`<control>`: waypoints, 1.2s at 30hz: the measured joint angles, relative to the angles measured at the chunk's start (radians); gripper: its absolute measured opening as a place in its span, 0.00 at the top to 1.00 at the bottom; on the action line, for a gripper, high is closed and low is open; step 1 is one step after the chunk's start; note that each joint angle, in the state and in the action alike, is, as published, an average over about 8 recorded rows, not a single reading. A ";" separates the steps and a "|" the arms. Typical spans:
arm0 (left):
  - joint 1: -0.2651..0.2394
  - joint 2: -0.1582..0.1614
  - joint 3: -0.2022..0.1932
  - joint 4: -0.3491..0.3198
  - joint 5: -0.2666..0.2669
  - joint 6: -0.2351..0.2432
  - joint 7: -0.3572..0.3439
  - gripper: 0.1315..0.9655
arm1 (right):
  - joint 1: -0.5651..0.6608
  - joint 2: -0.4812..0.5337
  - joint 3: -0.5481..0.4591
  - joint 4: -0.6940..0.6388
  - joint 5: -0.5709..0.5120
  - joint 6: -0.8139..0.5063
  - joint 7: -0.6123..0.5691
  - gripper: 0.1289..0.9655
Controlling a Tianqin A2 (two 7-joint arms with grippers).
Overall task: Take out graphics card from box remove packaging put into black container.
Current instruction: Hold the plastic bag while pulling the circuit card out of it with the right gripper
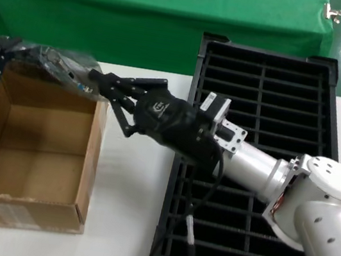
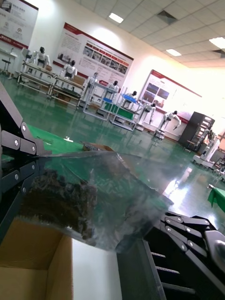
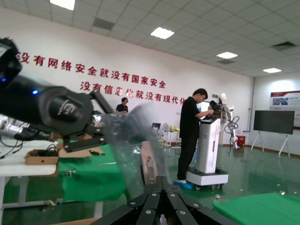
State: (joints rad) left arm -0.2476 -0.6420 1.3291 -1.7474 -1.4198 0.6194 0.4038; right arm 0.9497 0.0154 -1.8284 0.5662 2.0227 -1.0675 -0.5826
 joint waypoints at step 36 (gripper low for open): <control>0.000 0.000 0.000 0.000 0.000 0.000 0.000 0.99 | 0.236 -0.015 -0.660 -0.305 0.611 0.062 -0.152 0.99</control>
State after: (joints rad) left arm -0.2476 -0.6420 1.3291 -1.7474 -1.4198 0.6194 0.4038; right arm 1.1859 0.0001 -2.4886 0.2609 2.6335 -1.0058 -0.7348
